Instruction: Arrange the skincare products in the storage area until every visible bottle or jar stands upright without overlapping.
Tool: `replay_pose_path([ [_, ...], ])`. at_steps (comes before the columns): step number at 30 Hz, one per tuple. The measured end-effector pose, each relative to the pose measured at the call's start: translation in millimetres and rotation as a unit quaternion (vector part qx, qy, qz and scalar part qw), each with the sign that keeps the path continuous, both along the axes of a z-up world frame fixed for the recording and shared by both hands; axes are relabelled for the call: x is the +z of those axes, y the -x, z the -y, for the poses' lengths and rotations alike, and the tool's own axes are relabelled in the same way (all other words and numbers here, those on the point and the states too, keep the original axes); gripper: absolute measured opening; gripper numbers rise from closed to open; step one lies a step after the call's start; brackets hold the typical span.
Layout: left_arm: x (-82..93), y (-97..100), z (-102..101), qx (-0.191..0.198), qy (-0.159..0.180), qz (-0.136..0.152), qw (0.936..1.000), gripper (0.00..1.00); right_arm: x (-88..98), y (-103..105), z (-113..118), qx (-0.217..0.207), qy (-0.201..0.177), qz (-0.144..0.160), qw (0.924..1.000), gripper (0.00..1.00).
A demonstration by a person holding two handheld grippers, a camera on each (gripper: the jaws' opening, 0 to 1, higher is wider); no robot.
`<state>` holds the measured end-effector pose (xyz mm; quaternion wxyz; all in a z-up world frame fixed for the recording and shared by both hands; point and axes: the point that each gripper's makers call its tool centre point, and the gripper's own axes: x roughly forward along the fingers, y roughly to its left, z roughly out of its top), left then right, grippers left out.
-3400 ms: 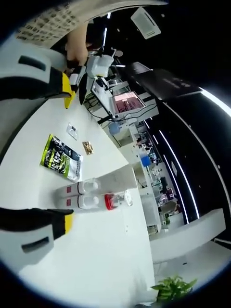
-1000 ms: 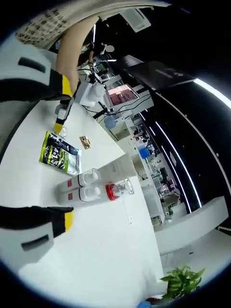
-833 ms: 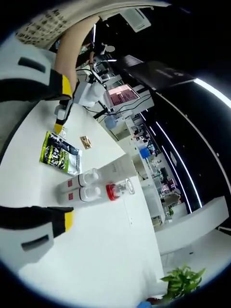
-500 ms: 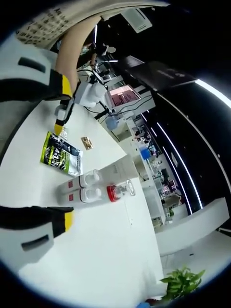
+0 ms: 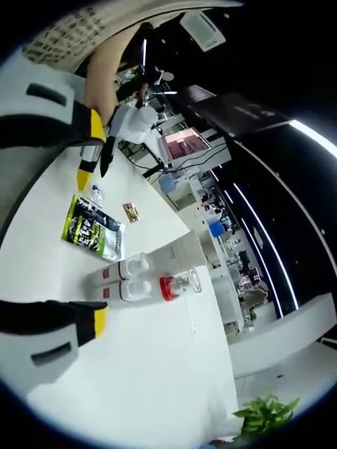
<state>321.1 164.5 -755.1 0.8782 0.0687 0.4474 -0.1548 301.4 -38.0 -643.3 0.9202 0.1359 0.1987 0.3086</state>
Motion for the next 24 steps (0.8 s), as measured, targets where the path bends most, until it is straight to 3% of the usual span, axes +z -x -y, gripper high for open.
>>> replay_pose_path([
  [7,14.2,19.7,-6,-0.027,0.019,0.002,0.9995,0.72,0.4,1,-1,0.005,0.004,0.006,1.0000,0.93],
  [9,21.3,18.2,-3,-0.029,0.050,0.015,0.9982,0.76,0.9,2,-1,0.006,0.002,0.007,1.0000,0.93],
  [12,45.0,13.9,3,-0.025,0.123,0.045,0.9910,0.80,-0.3,3,-2,0.010,0.003,0.004,0.9999,0.93],
  [18,78.8,9.9,-13,0.003,0.177,0.091,0.9800,0.87,-3.2,7,-6,0.022,0.012,0.002,0.9997,0.92],
  [20,81.9,15.1,-20,0.004,0.172,0.095,0.9805,0.94,-3.2,7,-6,0.022,0.014,0.003,0.9997,0.92],
  [24,85.5,31.7,-23,-0.010,0.151,0.102,0.9832,0.96,-1.9,6,-4,0.015,0.012,0.006,0.9998,0.92],
])
